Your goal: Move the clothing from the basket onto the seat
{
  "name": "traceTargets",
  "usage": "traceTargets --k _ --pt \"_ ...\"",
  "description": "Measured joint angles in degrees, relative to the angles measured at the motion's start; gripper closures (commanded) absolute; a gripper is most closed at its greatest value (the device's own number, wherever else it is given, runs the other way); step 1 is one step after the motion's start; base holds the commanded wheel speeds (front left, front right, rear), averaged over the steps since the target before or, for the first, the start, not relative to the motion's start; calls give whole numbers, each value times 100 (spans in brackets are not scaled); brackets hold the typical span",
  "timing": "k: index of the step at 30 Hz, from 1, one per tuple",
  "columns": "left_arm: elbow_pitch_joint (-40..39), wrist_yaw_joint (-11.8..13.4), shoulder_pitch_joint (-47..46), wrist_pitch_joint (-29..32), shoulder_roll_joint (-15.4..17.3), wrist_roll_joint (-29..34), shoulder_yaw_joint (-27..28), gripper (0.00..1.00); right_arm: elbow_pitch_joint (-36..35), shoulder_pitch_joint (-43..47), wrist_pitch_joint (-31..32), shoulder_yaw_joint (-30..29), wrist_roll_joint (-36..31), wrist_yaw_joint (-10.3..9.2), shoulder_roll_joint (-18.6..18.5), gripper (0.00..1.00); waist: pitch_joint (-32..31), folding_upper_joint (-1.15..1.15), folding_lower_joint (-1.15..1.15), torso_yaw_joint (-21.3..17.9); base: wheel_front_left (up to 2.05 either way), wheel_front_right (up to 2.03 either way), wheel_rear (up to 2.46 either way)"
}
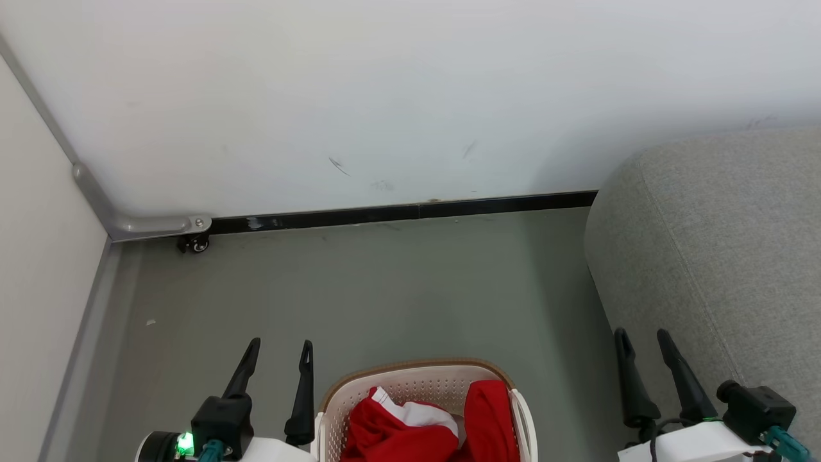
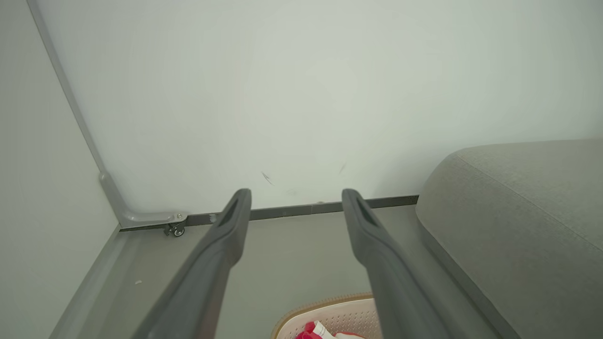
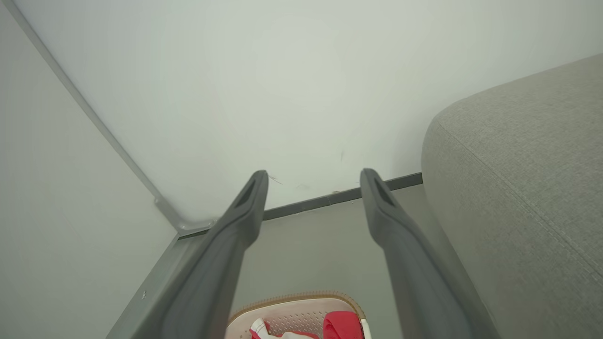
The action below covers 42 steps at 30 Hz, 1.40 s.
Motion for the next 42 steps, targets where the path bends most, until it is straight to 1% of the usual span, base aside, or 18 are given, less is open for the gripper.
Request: traceTargets --k 7,15,19,42 --pt "145 191 5 -142 -14 412 16 0 47 3 -138 45 -441 0 -1 0 -14 0 0 -2 0 0 0" --pt "247 276 6 -142 -80 391 125 0 183 5 -138 49 -459 0 -1 0 -25 0 -1 -6 0 0 0" --pt "297 290 6 -142 -82 350 203 0 220 7 -133 44 -457 0 -2 0 -27 0 -1 -6 0 0 0" --pt "380 308 5 -142 -126 363 257 0 327 4 -132 81 -333 0 -2 0 -6 0 -2 -20 0 0 0"
